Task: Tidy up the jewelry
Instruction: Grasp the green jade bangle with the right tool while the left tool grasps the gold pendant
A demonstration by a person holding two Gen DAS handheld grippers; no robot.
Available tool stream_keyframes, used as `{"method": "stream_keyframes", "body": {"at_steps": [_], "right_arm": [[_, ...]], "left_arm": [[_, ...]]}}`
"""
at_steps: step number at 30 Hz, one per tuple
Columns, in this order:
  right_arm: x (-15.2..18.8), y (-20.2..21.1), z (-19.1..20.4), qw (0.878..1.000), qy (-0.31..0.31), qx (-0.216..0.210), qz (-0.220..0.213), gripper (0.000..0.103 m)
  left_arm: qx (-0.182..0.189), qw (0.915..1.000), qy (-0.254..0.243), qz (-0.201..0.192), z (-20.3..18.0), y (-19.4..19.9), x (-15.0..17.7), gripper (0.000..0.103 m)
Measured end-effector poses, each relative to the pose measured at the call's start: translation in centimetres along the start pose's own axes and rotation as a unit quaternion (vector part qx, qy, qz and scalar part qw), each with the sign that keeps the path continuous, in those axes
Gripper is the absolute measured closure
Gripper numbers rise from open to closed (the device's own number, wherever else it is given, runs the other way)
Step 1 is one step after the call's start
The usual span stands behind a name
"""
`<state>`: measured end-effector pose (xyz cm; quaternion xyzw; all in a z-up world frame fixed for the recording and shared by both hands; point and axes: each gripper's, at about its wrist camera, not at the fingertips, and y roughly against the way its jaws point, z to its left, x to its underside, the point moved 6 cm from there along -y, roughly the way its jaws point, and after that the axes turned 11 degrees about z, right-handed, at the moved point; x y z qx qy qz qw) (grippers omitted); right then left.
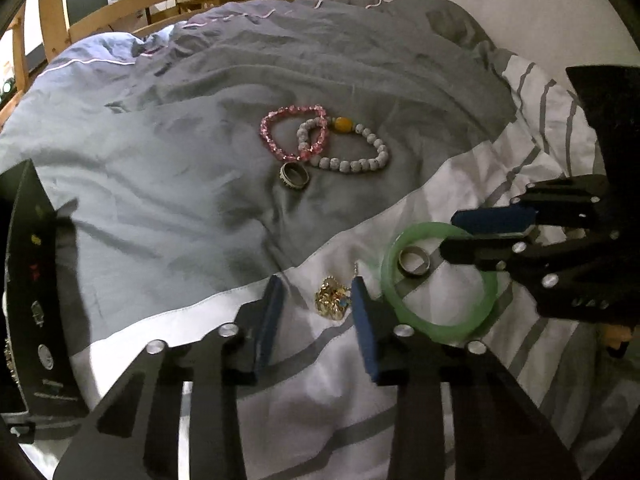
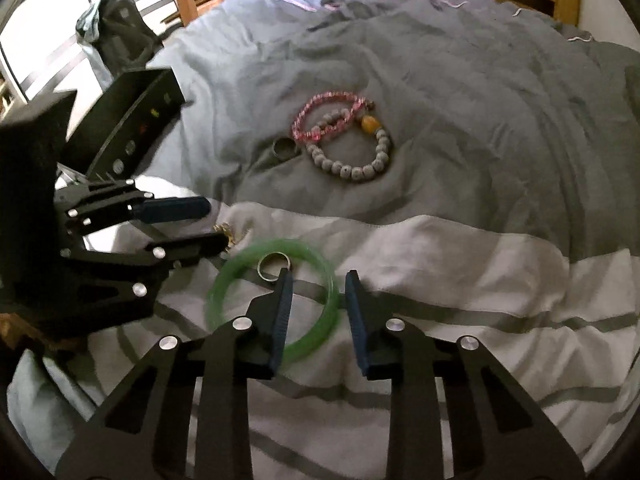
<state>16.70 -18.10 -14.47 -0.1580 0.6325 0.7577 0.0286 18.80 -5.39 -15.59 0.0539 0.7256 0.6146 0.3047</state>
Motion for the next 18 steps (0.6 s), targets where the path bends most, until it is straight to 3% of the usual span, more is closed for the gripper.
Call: {"method": "stream_keyframes", "body": {"at_steps": [5,7,8,11,18], "right_arm": [[0.2,-0.7,0.2,1.000,0.007,0.008,0.015,0.076],[0.3,-0.8,0.2,1.000,0.008,0.013,0.016,0.084],[0.3,-0.8,0.0,1.000,0.006,0.016,0.014,0.090],[0.1,-0.4,-0.5,1.000,-0.004,0.017,0.003,0.093],[-0.4,0.5,-0.6,0.999,-0.012,0.018,-0.024,0.093]], "left_arm": [[-0.001,0.9999,-0.014,0.006,-0.5,-0.3,0.1,0.074],[-0.007,0.9996,-0.025,0.008,-0.9,-0.4,0.2,0.078],[-0.007,0.9995,-0.028,0.012,-1.1,-0.6,0.3,0.086],[0.000,0.9996,-0.023,0.016,-0.9,-0.6,0.3,0.090],[0.001,0.9997,-0.022,0.013,-0.8,-0.1,0.2,0.093]]}}
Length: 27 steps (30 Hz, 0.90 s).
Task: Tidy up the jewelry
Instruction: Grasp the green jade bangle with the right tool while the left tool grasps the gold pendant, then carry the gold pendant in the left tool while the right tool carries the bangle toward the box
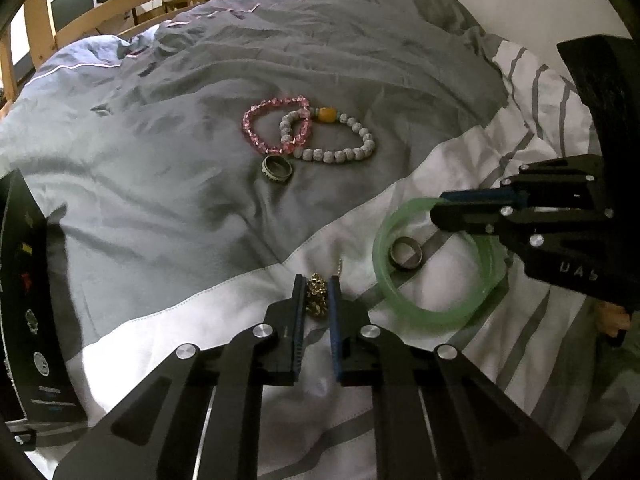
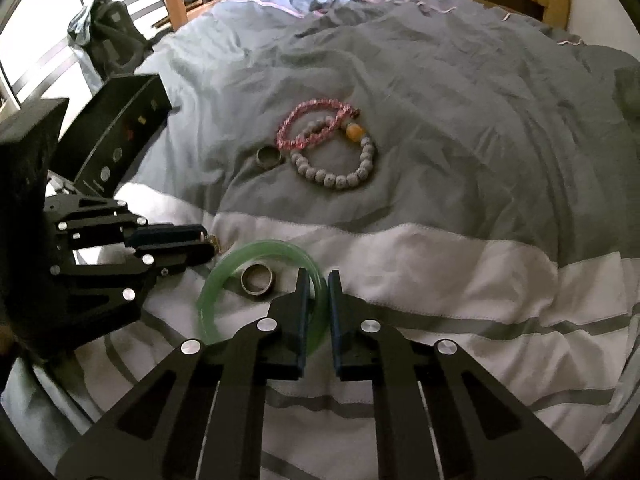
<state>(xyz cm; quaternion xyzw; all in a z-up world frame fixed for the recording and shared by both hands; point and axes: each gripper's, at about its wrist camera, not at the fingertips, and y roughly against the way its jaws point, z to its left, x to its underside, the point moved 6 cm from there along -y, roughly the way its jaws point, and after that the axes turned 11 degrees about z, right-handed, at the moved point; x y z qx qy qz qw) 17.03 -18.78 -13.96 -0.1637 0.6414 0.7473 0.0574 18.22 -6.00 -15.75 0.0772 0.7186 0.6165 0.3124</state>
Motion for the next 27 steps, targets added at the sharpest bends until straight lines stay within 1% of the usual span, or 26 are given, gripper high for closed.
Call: {"method": "stream_keyframes", "body": {"at_steps": [4,6,16,24,27], "right_arm": [[-0.6,1.3,-0.7,0.999,-0.014,0.001,-0.030,0.093],[-0.8,1.6,-1.0,0.999,-0.021,0.001,-0.038,0.093],[-1.0,2.3,-1.6,0.998,-0.034,0.009,-0.054,0.093],[-1.2,3.2,-1.8,0.997,-0.039,0.015,-0.070,0.093],[-1.3,3.6,-1.7,0.996,-0.036,0.018,-0.074,0.093]], "left_arm": [[0.000,0.9999,0.005,-0.010,0.3,0.6,-0.3,0.093],[0.001,0.9999,0.008,-0.014,0.4,0.8,-0.4,0.093],[0.003,0.9992,0.020,-0.035,0.9,2.3,-1.0,0.093],[-0.006,0.9980,0.032,-0.053,1.7,3.9,-1.4,0.093],[-0.015,0.9976,0.033,-0.060,1.9,4.6,-1.6,0.093]]}}
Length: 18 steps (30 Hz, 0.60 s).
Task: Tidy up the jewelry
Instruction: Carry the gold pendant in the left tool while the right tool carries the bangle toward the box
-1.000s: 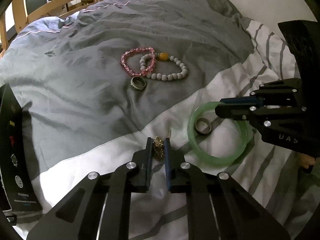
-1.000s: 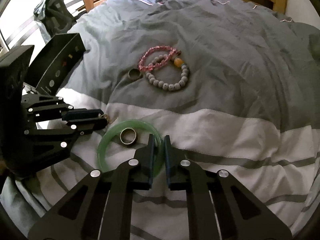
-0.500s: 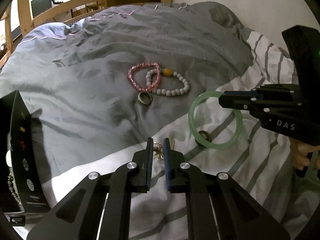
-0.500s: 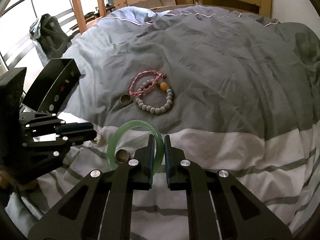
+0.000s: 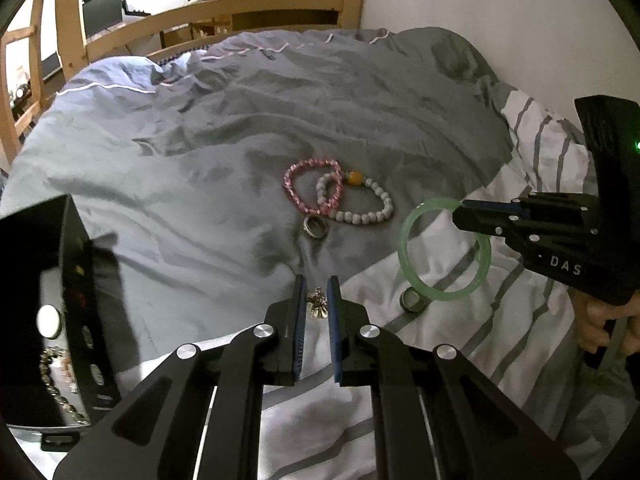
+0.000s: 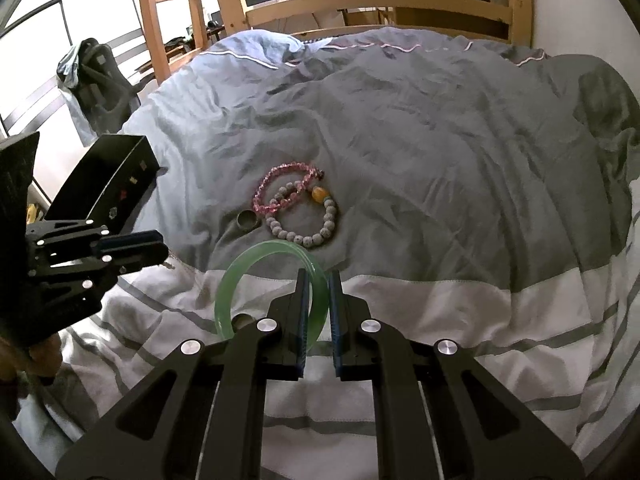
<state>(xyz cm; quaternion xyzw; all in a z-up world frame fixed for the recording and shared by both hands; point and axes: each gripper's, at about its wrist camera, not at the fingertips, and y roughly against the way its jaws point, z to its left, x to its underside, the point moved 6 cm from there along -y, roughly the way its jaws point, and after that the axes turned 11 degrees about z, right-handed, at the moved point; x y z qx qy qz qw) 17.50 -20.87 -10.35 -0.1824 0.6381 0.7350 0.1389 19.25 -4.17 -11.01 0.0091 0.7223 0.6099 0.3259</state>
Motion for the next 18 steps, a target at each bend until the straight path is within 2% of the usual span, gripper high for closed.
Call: {"method": "stream_keyframes", "body": {"at_steps": [9,18], "right_arm": [[-0.1,1.4,1.0,1.000,0.015,0.015,-0.007,0.093],[-1.0,3.0,2.9,0.999,0.031,0.032,-0.015,0.093]], "left_arm": [[-0.030,0.9995,-0.012,-0.005,-0.3,2.1,-0.3,0.093],[-0.037,0.9990,-0.003,-0.025,0.5,4.8,-1.2,0.093]]}}
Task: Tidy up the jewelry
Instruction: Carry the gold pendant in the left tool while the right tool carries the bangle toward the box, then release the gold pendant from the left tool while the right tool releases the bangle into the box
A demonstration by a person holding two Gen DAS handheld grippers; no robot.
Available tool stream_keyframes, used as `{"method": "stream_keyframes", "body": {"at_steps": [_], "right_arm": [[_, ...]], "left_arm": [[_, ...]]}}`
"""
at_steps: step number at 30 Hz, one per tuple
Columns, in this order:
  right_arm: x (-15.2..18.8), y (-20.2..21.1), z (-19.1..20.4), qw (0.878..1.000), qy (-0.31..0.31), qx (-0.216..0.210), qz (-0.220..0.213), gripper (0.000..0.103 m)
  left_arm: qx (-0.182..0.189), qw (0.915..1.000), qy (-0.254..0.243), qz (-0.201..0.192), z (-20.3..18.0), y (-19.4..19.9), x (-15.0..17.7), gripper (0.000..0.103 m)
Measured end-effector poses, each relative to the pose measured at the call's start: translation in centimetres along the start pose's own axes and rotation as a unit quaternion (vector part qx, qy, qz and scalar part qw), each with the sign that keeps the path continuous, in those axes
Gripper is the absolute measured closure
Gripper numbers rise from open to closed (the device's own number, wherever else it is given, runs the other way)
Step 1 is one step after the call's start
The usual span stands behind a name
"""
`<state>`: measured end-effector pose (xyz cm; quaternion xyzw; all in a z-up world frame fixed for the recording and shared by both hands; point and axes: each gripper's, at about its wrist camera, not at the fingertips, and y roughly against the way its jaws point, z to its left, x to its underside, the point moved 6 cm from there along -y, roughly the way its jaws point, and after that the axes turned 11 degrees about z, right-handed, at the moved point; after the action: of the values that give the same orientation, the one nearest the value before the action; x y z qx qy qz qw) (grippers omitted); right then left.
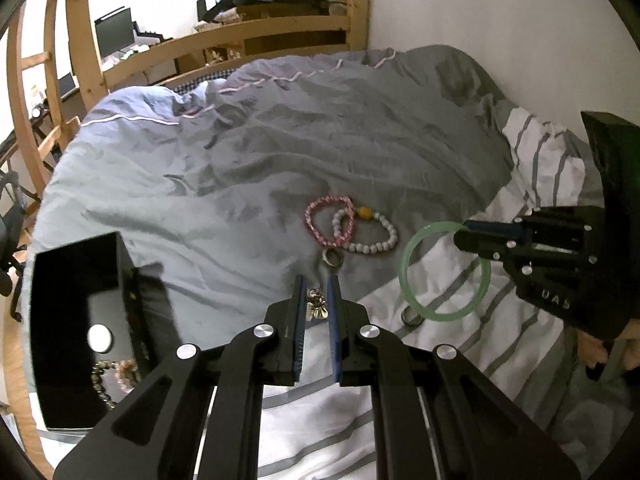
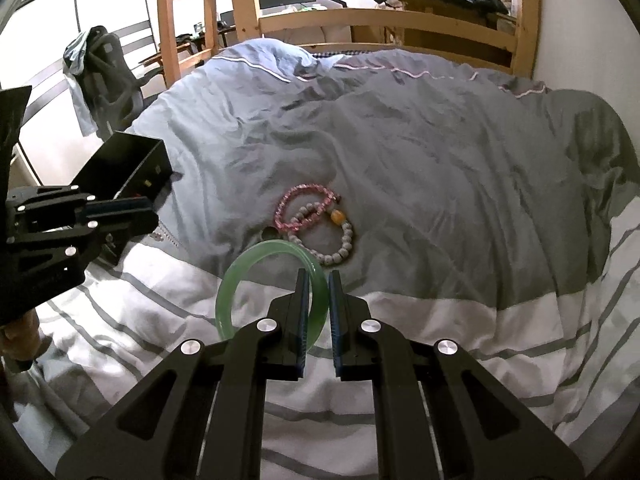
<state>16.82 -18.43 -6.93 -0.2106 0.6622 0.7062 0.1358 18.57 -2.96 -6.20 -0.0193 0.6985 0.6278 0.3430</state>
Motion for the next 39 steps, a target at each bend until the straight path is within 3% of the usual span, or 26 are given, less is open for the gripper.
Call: {"method": "stream_keyframes", "body": {"at_steps": [17,26,39], "right_arm": [[-3.2,2.8,4.4,0.999,0.021,0.018,-0.019,0.093],[-5.4,2.9,8.2,0.999,0.044,0.015,-0.026,0.093],[-7.9,0.8,14.2,0.997,0.073,-0.012,-0.033,0.093]], "left_arm": [[-0.013,0.9975,0.053,-0.044,4.9,5.1,-0.7,0.093],[-0.026,0.9930,0.096,-0.065,9.4,7.5,0.2,0.093],[-0.047,0.9887,0.135,-0.045,14.4,6.5,1.4,0.093]]}}
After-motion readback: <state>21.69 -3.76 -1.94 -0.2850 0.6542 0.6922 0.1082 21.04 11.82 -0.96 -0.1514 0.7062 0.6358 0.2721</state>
